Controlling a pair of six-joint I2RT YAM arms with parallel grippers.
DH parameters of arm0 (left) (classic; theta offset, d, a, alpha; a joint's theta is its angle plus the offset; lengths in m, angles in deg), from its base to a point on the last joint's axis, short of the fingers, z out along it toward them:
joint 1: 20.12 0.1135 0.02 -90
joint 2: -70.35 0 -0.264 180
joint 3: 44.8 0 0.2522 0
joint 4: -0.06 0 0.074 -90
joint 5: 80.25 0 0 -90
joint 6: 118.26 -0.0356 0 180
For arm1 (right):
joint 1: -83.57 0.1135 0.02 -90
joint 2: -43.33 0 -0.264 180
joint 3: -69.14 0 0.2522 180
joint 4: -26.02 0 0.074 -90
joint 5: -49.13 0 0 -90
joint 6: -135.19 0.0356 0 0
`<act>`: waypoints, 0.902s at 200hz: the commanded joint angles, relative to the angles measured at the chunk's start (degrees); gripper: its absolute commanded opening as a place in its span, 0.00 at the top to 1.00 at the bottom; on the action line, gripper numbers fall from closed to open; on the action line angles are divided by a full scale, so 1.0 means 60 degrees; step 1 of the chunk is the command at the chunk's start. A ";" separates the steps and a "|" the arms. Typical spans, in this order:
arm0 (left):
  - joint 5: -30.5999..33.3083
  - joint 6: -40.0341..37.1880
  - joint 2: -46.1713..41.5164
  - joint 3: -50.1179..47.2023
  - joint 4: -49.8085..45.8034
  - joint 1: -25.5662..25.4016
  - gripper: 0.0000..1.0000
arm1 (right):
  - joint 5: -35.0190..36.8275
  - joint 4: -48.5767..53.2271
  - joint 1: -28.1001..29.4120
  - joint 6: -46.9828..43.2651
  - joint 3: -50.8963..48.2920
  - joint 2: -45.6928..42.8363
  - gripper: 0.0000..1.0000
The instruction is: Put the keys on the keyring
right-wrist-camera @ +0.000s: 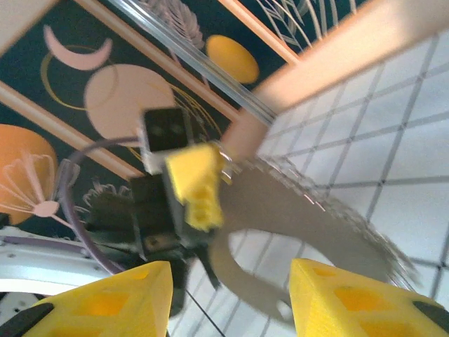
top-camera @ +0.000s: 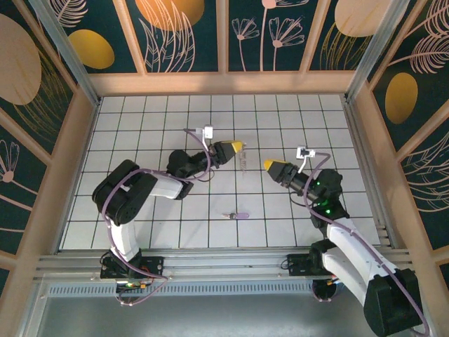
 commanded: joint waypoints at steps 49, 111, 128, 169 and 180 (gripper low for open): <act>-0.0121 -0.0750 -0.1413 -0.0947 -0.0104 0.1018 1.00 | 0.3050 0.4362 0.3397 -0.1905 -0.0195 -0.0251 0.48; -0.0184 -0.1336 -0.2455 -0.0962 -0.1104 0.1457 1.00 | 0.5972 0.5573 0.6356 -0.2022 -0.0055 0.0550 0.45; -0.0184 -0.1477 -0.2580 -0.0801 -0.1457 0.1465 1.00 | 0.6835 0.5875 0.6965 -0.2117 0.0217 0.1214 0.45; -0.0081 -0.1851 -0.2915 -0.0597 -0.2179 0.1474 1.00 | 0.8216 0.6325 0.7976 -0.2507 0.1083 0.3086 0.40; -0.0003 -0.1991 -0.3028 -0.0604 -0.2344 0.1475 1.00 | 0.8352 0.6307 0.8194 -0.2651 0.1308 0.3575 0.40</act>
